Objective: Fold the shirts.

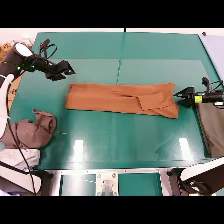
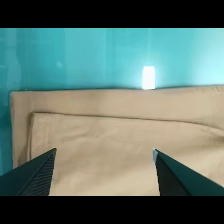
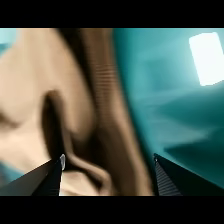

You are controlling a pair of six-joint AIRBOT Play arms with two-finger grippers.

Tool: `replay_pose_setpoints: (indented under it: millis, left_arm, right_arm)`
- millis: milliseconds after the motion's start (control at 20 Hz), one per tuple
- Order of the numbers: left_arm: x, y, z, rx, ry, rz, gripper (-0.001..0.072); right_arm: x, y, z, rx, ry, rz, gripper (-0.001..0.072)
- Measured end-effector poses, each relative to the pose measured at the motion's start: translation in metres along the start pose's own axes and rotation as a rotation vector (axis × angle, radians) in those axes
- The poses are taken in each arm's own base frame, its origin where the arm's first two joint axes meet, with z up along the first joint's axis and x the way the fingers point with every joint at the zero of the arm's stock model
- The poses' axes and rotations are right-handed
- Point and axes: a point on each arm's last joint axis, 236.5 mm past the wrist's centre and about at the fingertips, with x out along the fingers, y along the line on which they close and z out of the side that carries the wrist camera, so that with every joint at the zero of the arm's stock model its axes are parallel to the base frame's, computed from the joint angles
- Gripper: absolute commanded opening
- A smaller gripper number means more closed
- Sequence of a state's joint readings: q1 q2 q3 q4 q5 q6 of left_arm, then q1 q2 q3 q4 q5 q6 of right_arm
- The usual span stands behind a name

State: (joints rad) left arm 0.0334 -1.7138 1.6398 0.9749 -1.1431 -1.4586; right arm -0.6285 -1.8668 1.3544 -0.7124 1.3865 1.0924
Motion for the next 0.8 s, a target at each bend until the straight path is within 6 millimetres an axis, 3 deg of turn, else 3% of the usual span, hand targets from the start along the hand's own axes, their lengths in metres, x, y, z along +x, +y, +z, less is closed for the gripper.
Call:
replay_pose_setpoints:
  millis: [300,350,400,450,600,800]
  left_arm:
    - [0.0,-0.003,-0.003,-0.001,0.012,-0.009,0.0669]
    - [0.0,-0.003,-0.003,-0.001,0.014,-0.009,0.0581]
    - [0.0,-0.003,-0.004,-0.001,0.019,-0.01,0.0422]
    - [0.0,-0.004,-0.006,-0.001,0.024,-0.012,0.0361]
    - [0.0,-0.004,-0.009,-0.001,0.039,-0.014,0.0364]
    - [0.0,-0.004,-0.011,0.0,0.046,-0.015,0.0364]
  right_arm:
    - [0.025,0.021,-0.001,-0.076,0.05,0.075,0.0615]
    - [0.026,0.025,0.002,-0.094,0.048,0.072,0.0615]
    - [0.026,0.028,0.006,-0.11,0.044,0.066,0.0615]
    - [0.026,0.032,0.01,-0.124,0.039,0.06,0.0615]
    - [0.019,0.041,0.017,-0.154,0.032,0.058,0.0618]
    - [0.004,0.043,0.013,-0.171,0.059,0.069,0.0699]
